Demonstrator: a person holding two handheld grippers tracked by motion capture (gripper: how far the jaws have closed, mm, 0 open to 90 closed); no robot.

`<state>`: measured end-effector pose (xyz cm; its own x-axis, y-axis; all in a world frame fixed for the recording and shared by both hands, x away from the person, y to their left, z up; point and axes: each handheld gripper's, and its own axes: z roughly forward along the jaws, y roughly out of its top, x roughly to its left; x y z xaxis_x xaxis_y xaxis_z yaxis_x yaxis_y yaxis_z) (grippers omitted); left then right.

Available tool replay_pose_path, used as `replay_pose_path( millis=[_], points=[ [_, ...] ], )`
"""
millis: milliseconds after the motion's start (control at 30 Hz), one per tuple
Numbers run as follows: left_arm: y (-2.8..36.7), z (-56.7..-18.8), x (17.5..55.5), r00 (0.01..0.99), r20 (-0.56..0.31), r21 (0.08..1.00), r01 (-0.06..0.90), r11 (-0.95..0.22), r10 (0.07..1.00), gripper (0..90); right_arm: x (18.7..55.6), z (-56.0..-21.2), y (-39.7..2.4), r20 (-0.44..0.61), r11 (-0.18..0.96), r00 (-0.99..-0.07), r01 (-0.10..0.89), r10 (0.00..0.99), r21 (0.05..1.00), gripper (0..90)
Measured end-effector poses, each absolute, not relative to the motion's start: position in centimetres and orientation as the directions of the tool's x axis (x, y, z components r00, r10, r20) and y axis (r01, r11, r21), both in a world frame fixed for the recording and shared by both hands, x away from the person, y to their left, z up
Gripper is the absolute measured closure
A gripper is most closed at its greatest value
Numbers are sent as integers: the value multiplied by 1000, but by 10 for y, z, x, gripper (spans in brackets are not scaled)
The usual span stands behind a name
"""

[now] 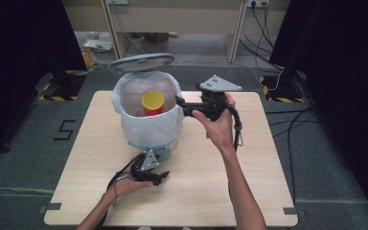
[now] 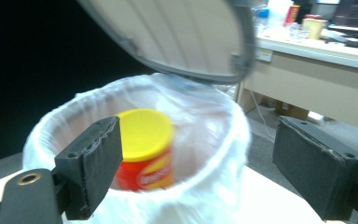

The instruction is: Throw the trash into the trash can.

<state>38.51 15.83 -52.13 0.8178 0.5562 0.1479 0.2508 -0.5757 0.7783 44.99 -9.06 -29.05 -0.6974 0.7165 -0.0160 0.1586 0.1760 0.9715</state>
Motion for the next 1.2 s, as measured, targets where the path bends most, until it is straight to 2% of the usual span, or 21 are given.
replay_pose_path(
  millis=[333, 667, 933, 1200],
  points=[
    [158, -521, 385, 818, 149, 778, 250, -577, 556, 260, 444, -306, -132, 2, 164, -649, 195, 761, 967, 169],
    [158, -522, 385, 816, 150, 780, 250, -574, 558, 260, 435, -345, -168, 32, 164, -606, 266, 795, 950, 171],
    [158, -522, 385, 816, 151, 780, 249, -574, 559, 260, 428, -376, -188, 65, 155, -580, 321, 812, 934, 172],
    [158, -522, 385, 817, 150, 780, 249, -575, 557, 260, 418, -396, -193, 40, 193, -569, 343, 821, 919, 172]
  ],
)
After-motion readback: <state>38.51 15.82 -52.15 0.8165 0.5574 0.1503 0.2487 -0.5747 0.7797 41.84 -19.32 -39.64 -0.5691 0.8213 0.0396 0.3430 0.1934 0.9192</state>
